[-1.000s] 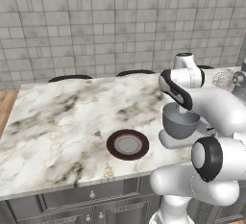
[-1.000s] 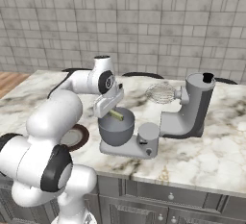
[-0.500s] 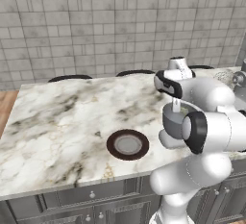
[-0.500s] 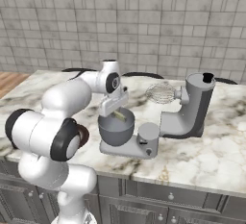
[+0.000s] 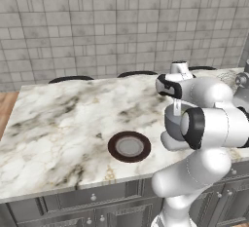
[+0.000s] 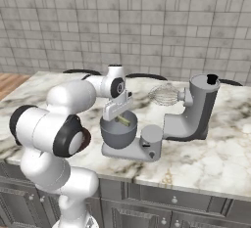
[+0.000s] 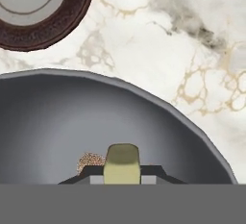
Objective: Add butter and sugar cubes to the stand mixer bowl and then turn on the stand mixer to begin making frosting.
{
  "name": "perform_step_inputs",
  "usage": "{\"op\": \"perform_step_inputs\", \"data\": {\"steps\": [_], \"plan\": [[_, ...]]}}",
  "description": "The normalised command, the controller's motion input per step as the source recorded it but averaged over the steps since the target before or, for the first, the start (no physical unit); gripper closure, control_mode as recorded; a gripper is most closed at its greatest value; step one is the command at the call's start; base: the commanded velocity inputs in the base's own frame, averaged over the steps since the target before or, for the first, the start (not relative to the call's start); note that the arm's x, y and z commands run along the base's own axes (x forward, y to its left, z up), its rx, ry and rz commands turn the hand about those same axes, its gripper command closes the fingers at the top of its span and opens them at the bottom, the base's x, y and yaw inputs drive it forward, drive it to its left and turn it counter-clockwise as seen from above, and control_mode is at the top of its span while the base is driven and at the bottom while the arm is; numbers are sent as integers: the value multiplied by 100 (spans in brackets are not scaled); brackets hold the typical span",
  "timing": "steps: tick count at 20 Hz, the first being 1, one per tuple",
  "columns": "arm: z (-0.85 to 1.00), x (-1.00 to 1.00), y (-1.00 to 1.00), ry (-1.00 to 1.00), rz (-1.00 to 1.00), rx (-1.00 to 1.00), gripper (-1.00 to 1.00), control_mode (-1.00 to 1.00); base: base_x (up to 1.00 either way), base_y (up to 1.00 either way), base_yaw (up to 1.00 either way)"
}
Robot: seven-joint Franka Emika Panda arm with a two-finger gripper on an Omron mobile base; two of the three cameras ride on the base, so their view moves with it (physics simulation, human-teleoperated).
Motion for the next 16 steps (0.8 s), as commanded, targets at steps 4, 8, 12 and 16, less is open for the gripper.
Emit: {"op": "perform_step_inputs", "data": {"steps": [4,8,12,16], "plan": [[-28,1,0,0,-5,0,-100,-100,0,0,0],[-8,0,-3,0,-5,0,-100,-100,0,0,0],[0,0,-9,-2,-1,3,-100,-100,0,0,0],[45,-29,-18,-18,0,9,-100,-100,0,0,0]]}}
